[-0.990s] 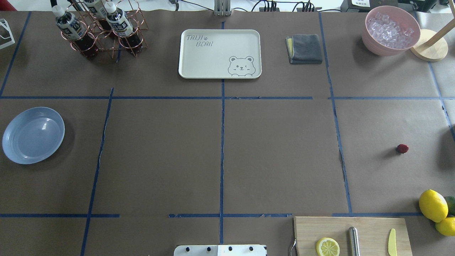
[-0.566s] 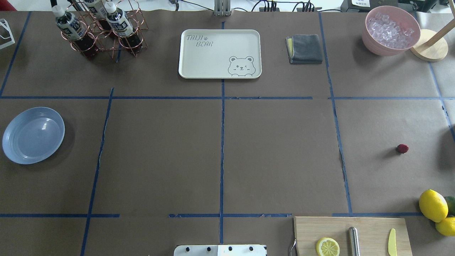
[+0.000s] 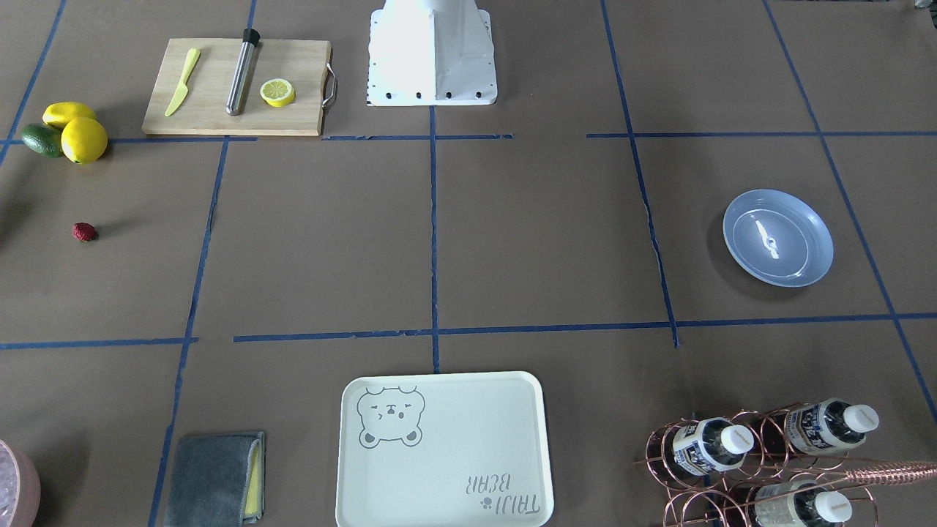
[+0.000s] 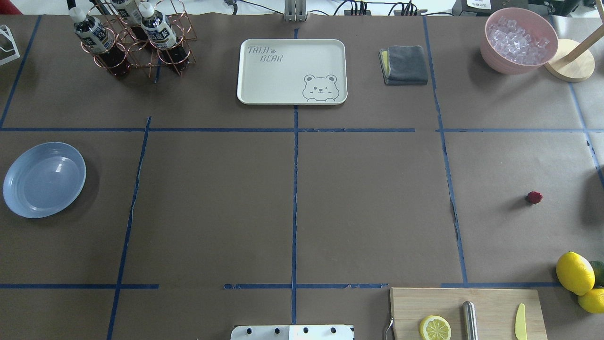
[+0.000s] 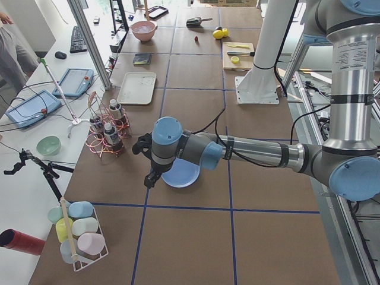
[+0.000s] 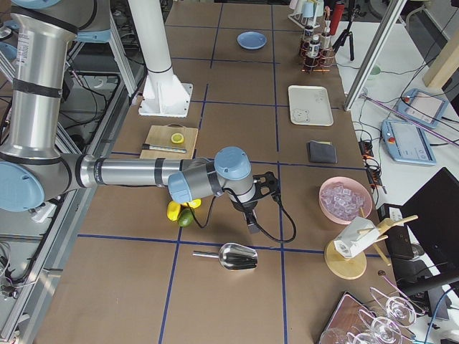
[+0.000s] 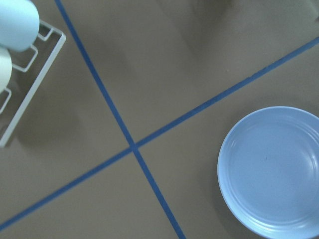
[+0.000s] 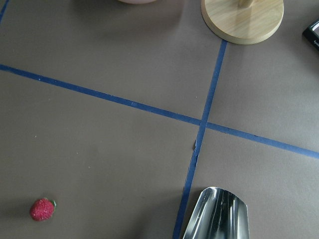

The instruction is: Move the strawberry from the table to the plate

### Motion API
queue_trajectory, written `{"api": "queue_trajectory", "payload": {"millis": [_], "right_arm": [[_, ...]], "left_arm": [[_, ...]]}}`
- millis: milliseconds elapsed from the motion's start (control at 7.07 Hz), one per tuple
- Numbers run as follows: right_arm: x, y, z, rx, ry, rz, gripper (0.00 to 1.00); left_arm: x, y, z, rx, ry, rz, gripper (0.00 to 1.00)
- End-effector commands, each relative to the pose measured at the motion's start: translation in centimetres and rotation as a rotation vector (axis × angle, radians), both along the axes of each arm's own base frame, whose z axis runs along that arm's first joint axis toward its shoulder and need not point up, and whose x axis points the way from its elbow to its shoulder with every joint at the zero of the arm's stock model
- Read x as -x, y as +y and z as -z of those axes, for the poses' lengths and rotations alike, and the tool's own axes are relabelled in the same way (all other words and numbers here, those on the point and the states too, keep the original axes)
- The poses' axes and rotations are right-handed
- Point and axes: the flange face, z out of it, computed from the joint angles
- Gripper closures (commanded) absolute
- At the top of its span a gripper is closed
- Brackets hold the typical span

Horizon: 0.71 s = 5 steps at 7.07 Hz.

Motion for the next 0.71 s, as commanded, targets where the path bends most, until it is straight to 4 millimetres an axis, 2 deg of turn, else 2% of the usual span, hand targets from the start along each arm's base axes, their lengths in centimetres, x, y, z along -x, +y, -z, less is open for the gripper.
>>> {"api": "queue_trajectory", "payload": {"millis": [0, 141, 283, 424, 566], "right_arm": [[0.1, 0.0, 0.4, 0.086, -0.053, -0.090, 0.00], [0.1, 0.1, 0.2, 0.093, -0.056, -0.090, 0.00], [0.3, 0.2, 0.0, 0.101, -0.073, -0.082, 0.00], [0.3, 0.5, -0.2, 0.107, -0.075, -0.082, 0.00], [0.3, 0.7, -0.5, 0.114, -0.075, -0.081, 0.00]], "left_arm": [[-2.3, -0.3, 1.2, -0.153, 0.100, 0.005, 0.00], [-4.1, -0.2, 0.8, -0.050, 0.188, 0.031, 0.00], [-8.0, 0.7, 0.2, -0.101, 0.206, -0.041, 0.00], [-9.6, 2.3, -4.2, 0.021, 0.228, -0.038, 0.00], [-10.5, 3.4, -6.9, 0.106, 0.232, 0.006, 0.04]]}}
